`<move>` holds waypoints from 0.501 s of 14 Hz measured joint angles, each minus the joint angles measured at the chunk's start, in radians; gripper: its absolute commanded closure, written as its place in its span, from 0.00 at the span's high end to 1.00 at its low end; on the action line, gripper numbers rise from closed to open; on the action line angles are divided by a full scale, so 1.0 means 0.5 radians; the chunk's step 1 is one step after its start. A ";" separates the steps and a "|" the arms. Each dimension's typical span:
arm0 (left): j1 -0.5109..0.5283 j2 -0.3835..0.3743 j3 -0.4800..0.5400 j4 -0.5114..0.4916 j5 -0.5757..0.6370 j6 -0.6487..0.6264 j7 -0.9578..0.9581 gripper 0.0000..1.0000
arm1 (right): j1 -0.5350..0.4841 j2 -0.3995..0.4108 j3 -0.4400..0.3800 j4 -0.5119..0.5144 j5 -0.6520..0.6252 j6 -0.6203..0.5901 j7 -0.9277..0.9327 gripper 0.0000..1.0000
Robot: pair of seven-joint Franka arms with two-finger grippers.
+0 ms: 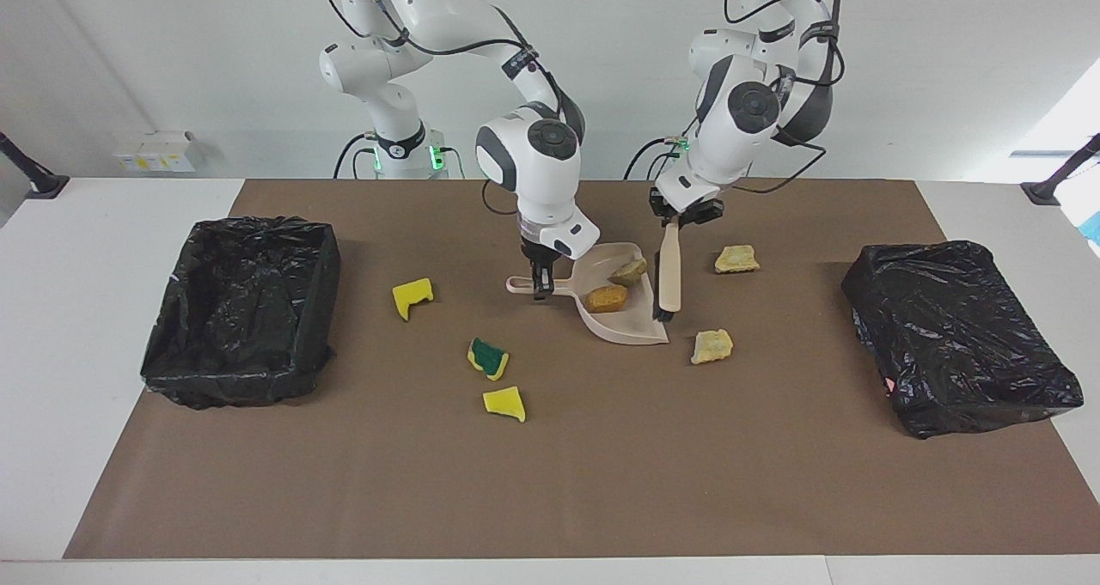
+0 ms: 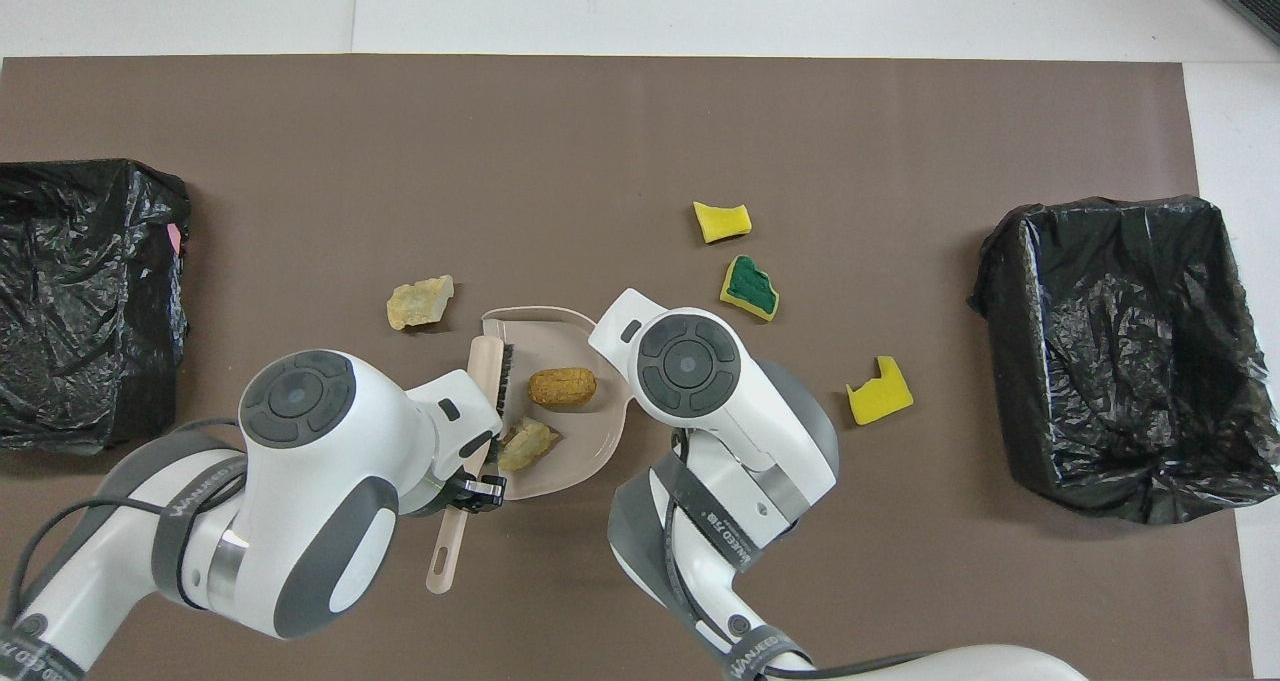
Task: Sweep and dump trash in bin
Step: 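Sweep the crumbs into the dustpan with the left gripper's brush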
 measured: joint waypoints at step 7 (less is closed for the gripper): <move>0.369 0.449 0.023 0.348 0.247 0.349 0.538 0.00 | 0.000 0.000 0.000 0.000 0.000 0.000 0.001 0.00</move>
